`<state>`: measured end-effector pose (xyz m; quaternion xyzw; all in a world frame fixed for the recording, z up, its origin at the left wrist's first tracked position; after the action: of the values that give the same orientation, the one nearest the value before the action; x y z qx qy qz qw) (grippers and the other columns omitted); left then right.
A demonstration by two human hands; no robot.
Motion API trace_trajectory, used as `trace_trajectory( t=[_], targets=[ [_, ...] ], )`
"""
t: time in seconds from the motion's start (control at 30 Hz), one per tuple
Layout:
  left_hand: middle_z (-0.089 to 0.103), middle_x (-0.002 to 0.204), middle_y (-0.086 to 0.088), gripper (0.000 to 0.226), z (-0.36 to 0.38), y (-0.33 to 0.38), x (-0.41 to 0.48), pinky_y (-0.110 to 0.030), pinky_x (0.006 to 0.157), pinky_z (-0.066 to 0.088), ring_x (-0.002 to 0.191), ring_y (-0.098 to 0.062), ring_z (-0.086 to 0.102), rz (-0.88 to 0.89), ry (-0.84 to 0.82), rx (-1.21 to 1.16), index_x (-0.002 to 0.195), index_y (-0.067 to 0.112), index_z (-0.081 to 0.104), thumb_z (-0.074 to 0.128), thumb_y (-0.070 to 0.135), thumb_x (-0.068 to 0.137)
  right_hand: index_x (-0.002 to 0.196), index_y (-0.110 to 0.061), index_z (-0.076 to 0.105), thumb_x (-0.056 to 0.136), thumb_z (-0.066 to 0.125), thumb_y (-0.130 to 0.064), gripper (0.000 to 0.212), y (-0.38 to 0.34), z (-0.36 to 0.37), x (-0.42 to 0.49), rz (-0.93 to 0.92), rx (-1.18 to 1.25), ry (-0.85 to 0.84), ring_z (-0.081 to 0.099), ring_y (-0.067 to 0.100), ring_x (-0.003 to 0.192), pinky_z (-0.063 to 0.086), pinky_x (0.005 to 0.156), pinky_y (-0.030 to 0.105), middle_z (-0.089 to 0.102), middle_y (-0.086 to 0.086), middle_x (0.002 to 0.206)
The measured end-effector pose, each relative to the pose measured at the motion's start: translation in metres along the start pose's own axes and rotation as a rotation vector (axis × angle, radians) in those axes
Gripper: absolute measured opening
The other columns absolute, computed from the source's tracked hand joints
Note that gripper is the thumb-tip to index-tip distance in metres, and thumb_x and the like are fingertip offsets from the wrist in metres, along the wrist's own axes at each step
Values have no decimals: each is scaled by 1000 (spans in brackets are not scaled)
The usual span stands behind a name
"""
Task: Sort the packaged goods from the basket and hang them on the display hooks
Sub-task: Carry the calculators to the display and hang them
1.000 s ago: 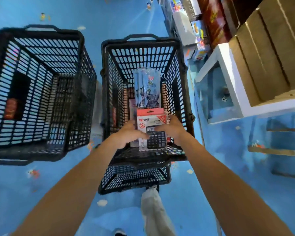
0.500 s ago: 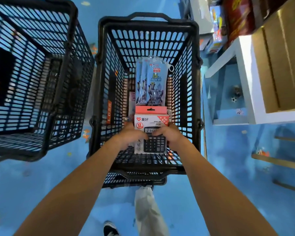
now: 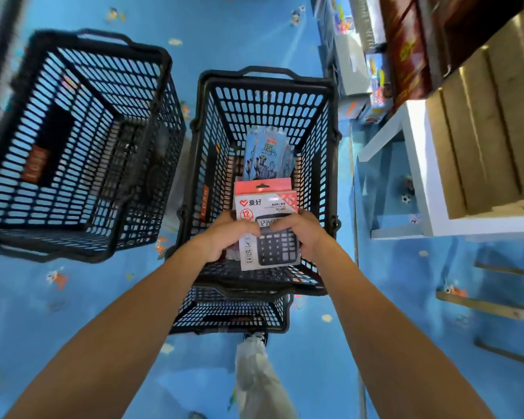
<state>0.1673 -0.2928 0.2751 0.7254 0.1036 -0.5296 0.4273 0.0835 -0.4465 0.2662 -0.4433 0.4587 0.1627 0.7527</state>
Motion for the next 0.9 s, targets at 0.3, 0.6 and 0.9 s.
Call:
trace_trajectory(
  t=[0.3, 0.6, 0.9],
  targets=[
    [69, 119, -5, 84, -48, 7, -86, -38, 74, 53, 102, -20, 68, 125, 76, -141, 139, 15, 36, 86, 17, 71, 125, -3, 66, 65, 74, -3, 61, -15, 68, -63, -150, -49, -155, 71, 44, 104, 60, 82, 52, 74, 22, 115],
    [76, 110, -3, 83, -139, -75, -207, -53, 100, 53, 104, -26, 70, 212, 193, -347, 137, 20, 45, 89, 30, 67, 123, -12, 68, 84, 77, -5, 41, 18, 192, -157, -315, -267, -290, 75, 30, 97, 61, 79, 44, 78, 7, 111],
    [78, 90, -2, 51, -222, -251, -395, -34, 81, 56, 80, -20, 72, 284, 370, -603, 112, 18, 68, 78, 37, 66, 125, -7, 67, 82, 82, -12, 45, 140, 357, -283, -300, -583, -551, 73, 37, 103, 62, 80, 45, 77, 15, 111]
  ],
)
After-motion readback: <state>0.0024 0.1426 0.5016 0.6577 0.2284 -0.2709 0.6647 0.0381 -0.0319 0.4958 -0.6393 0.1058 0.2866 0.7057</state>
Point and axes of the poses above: each hand's wrist, its own x-axis towards the middle knuckle, its own z-axis out of the palm, y = z × x, the point moved 7 cm from there along x, towards the middle knuckle
